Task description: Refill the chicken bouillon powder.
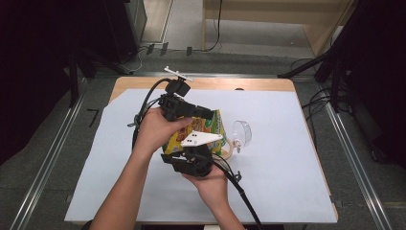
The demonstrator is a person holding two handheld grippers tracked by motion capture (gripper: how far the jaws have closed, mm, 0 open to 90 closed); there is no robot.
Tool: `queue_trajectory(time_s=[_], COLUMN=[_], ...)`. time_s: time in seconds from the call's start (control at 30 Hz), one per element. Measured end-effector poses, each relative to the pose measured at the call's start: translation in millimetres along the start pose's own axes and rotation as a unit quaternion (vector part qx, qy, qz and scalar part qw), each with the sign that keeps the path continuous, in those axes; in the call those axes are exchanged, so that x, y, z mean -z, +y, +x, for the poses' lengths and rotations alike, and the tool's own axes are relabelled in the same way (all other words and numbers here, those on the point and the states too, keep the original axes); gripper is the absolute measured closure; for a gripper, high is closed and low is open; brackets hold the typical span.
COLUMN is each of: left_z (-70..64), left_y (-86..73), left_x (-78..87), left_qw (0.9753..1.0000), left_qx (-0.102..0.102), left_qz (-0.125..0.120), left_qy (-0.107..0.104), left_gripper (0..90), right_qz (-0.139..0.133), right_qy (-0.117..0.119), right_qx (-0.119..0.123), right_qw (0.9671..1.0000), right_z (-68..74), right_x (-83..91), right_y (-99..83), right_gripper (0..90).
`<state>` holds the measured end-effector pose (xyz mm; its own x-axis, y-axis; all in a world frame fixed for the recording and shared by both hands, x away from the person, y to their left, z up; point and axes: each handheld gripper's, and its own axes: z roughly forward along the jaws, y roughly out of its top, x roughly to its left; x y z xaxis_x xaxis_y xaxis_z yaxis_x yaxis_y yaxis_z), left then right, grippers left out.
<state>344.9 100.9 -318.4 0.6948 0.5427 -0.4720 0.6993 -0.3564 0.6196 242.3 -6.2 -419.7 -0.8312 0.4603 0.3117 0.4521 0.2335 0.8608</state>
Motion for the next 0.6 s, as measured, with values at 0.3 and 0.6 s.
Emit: queue_trajectory(time_s=[0.3,0.6], left_z=[-1.6,-1.6], left_y=[0.1,0.1], left_x=[0.4,0.8], left_qw=[1.0000,1.0000], left_qx=[-0.004,-0.004], left_qz=[0.001,0.002], left_qy=[0.001,0.002], left_gripper=[71.1,71.0], right_qz=[-0.003,-0.006], right_qy=[0.000,0.000], right_qx=[-0.002,-0.002], right_qw=[1.0000,1.0000], right_z=[1.5,2.7], right_x=[0.4,0.4], right_y=[-0.3,-0.3], right_gripper=[72.5,72.4])
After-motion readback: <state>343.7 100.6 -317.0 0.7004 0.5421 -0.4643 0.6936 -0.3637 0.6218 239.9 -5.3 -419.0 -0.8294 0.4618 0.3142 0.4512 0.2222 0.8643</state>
